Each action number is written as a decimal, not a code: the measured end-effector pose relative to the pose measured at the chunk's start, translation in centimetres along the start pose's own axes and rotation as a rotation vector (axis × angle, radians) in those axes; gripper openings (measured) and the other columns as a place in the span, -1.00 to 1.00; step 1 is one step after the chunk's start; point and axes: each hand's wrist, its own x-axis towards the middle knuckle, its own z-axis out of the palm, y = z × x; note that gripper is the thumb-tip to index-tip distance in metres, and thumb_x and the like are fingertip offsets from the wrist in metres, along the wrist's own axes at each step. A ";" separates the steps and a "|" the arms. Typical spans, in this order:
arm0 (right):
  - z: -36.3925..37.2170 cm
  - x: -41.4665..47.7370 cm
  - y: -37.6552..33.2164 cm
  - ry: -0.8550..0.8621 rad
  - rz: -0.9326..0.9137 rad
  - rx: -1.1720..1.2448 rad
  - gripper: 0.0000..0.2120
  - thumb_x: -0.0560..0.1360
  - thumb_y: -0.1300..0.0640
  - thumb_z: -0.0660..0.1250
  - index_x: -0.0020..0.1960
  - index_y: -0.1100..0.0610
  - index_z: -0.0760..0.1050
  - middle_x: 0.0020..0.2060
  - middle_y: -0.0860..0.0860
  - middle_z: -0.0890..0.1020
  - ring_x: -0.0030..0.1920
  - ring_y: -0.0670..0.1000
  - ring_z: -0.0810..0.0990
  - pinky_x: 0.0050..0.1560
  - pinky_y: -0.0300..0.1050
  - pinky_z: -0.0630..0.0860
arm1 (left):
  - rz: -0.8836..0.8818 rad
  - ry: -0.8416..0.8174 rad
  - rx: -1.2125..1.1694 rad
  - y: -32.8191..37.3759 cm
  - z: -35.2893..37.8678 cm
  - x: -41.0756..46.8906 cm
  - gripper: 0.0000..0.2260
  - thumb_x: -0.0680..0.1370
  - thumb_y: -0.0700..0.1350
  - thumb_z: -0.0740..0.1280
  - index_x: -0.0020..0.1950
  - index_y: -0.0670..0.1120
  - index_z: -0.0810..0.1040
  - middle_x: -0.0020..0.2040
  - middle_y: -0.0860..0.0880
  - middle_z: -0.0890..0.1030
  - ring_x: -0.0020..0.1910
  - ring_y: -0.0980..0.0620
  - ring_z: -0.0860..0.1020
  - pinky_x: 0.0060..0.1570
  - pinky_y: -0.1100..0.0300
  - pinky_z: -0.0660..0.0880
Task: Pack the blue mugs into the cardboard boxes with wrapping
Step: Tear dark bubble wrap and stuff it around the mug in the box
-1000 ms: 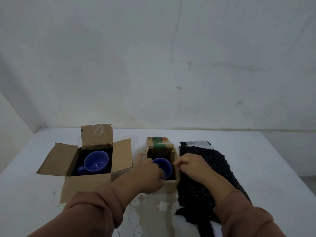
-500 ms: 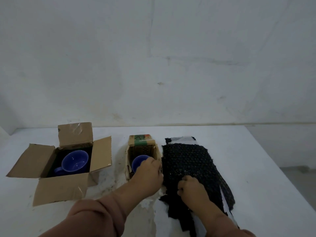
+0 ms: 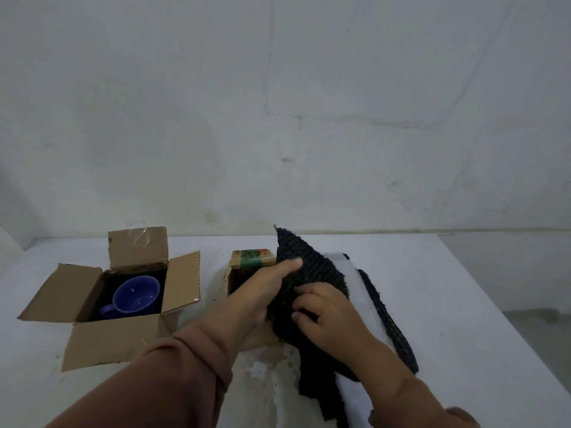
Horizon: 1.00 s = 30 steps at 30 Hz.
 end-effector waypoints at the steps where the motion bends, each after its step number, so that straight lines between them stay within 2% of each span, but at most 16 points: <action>1: 0.1 0.3 -0.3 0.000 -0.028 -0.006 -0.78 0.37 0.00 0.29 -0.19 0.09 0.65 -0.07 0.02 0.68 0.03 -0.12 0.49 0.03 -0.26 0.43 | 0.021 0.018 0.010 0.4 -0.3 -0.4 -0.61 0.47 0.02 0.39 0.17 -0.22 0.59 0.06 -0.21 0.66 0.04 -0.18 0.62 0.17 -0.09 0.52; 3: -0.2 0.9 -0.9 0.030 0.099 0.131 -0.73 0.39 -0.09 0.28 -0.18 0.07 0.64 -0.01 -0.04 0.63 0.09 -0.16 0.47 0.11 -0.31 0.36 | 0.061 0.052 -0.006 1.1 -1.3 -1.2 -0.78 0.55 -0.17 0.27 0.12 -0.26 0.58 -0.01 -0.24 0.65 -0.05 -0.18 0.62 0.04 -0.05 0.55; 5: -0.6 1.4 -0.7 0.113 0.357 0.292 -0.73 0.39 -0.15 0.28 -0.20 0.02 0.61 0.02 -0.07 0.58 0.12 -0.15 0.46 0.16 -0.29 0.33 | 0.108 0.049 -0.082 1.9 -2.8 -2.2 -0.80 0.57 -0.23 0.23 0.14 -0.26 0.55 -0.01 -0.24 0.65 -0.05 -0.17 0.61 -0.02 0.00 0.55; 7: -1.0 2.3 -0.2 0.220 0.608 0.357 -0.84 0.42 -0.07 0.33 -0.21 0.01 0.54 -0.04 -0.02 0.58 0.06 -0.06 0.49 0.08 -0.17 0.41 | 0.125 0.039 -0.138 2.6 -4.4 -3.4 -0.83 0.57 -0.22 0.23 0.08 -0.24 0.56 -0.11 -0.19 0.69 -0.10 -0.15 0.62 -0.11 0.04 0.55; 8: -1.2 2.8 -0.1 0.209 0.737 0.462 -0.86 0.46 -0.01 0.35 -0.19 0.04 0.51 -0.05 0.01 0.58 0.01 -0.02 0.51 0.01 -0.12 0.44 | 0.135 0.046 -0.150 2.8 -5.3 -3.9 -0.85 0.57 -0.20 0.25 0.04 -0.23 0.56 -0.17 -0.17 0.70 -0.13 -0.14 0.63 -0.14 0.03 0.55; 10: -1.1 3.9 -0.6 0.138 0.978 0.921 -0.86 0.51 0.08 0.33 -0.17 0.11 0.43 -0.08 0.07 0.56 -0.08 0.03 0.53 -0.11 -0.07 0.46 | 0.144 0.067 -0.182 3.2 -6.9 -4.9 -0.83 0.56 -0.17 0.28 0.08 -0.23 0.55 -0.11 -0.18 0.69 -0.11 -0.17 0.62 -0.10 -0.02 0.56; 12: -1.0 4.9 -1.5 0.124 1.060 1.298 -0.85 0.52 0.21 0.28 -0.19 0.11 0.36 -0.17 0.10 0.53 -0.17 0.06 0.51 -0.20 -0.06 0.44 | 0.130 0.081 -0.207 3.3 -8.6 -5.5 -0.76 0.55 -0.14 0.29 0.18 -0.22 0.52 0.03 -0.21 0.64 -0.06 -0.20 0.61 -0.08 -0.06 0.56; 14: -1.0 6.1 -2.5 0.174 1.030 1.436 -0.80 0.50 0.37 0.22 -0.20 0.11 0.35 -0.21 0.10 0.51 -0.21 0.06 0.49 -0.19 -0.05 0.42 | 0.136 0.104 -0.213 3.3 -10.1 -5.9 -0.74 0.55 -0.15 0.30 0.21 -0.21 0.49 0.04 -0.22 0.63 -0.07 -0.20 0.62 -0.15 -0.04 0.57; 18: -1.2 7.8 -4.1 0.165 0.868 1.228 -0.68 0.46 0.47 0.23 -0.06 0.06 0.51 -0.07 0.12 0.56 -0.09 0.09 0.54 -0.01 -0.01 0.51 | 0.324 0.220 -0.102 3.7 -12.6 -6.0 -0.83 0.56 -0.29 0.27 0.15 -0.18 0.50 0.09 -0.23 0.59 -0.10 -0.10 0.60 -0.20 0.06 0.53; 20: -1.5 8.3 -4.9 0.096 0.797 0.944 -0.62 0.45 0.42 0.28 0.07 -0.01 0.55 0.05 0.07 0.56 0.00 0.07 0.54 0.13 0.04 0.51 | 0.432 0.320 -0.038 3.9 -13.6 -5.9 -0.64 0.52 -0.37 0.30 0.30 -0.17 0.39 0.28 -0.25 0.50 -0.01 -0.03 0.58 -0.15 0.16 0.49; 22: -1.8 9.0 -5.8 0.075 0.705 0.624 -0.69 0.47 0.35 0.31 0.11 0.01 0.56 0.05 0.01 0.55 0.03 0.02 0.53 0.15 -0.04 0.49 | 0.521 0.426 0.105 4.1 -14.2 -6.2 -0.37 0.48 -0.37 0.37 0.48 -0.11 0.19 0.46 -0.23 0.30 0.30 -0.12 0.45 0.00 0.18 0.46; 24: -2.0 9.7 -6.6 0.084 0.572 0.372 -0.81 0.47 0.28 0.33 -0.02 0.03 0.58 -0.03 -0.02 0.52 0.03 -0.01 0.51 0.05 -0.21 0.40 | 0.574 0.557 0.440 4.0 -14.3 -6.9 -0.19 0.44 -0.21 0.46 0.53 0.05 0.04 0.49 -0.18 0.19 0.45 -0.19 0.24 0.11 0.10 0.47; 26: -2.2 10.5 -7.3 0.079 0.480 0.271 -0.86 0.45 0.25 0.36 -0.11 0.02 0.57 -0.14 -0.06 0.47 -0.03 -0.02 0.49 -0.08 -0.32 0.34 | 0.580 0.672 0.924 4.0 -14.4 -7.3 -0.16 0.38 0.07 0.48 0.50 0.19 0.04 0.51 -0.06 0.07 0.50 -0.17 0.07 0.37 -0.09 0.27; 28: -2.4 11.2 -8.1 0.062 0.388 0.214 -0.86 0.42 0.25 0.38 -0.14 0.02 0.59 -0.21 -0.12 0.42 -0.03 0.01 0.49 -0.09 -0.31 0.37 | 0.594 0.591 1.252 4.3 -13.9 -7.7 -0.27 0.36 0.26 0.41 0.45 0.25 0.16 0.55 0.03 -0.02 0.54 -0.08 -0.06 0.48 -0.16 -0.01; 29: -2.4 11.6 -8.4 0.055 0.342 0.186 -0.86 0.41 0.25 0.39 -0.15 0.03 0.61 -0.22 -0.14 0.40 -0.01 0.04 0.48 -0.03 -0.23 0.40 | 0.607 0.513 1.345 4.5 -13.7 -7.6 -0.35 0.38 0.29 0.37 0.42 0.25 0.25 0.55 0.05 0.06 0.54 -0.03 -0.02 0.48 -0.18 -0.05; 30: -2.5 12.0 -8.8 0.051 0.302 0.167 -0.86 0.40 0.25 0.39 -0.16 0.02 0.62 -0.22 -0.16 0.39 0.00 0.05 0.48 0.03 -0.12 0.43 | 0.633 0.464 1.408 4.8 -13.3 -7.6 -0.47 0.43 0.28 0.32 0.37 0.22 0.34 0.51 0.08 0.23 0.52 0.00 0.11 0.47 -0.17 -0.03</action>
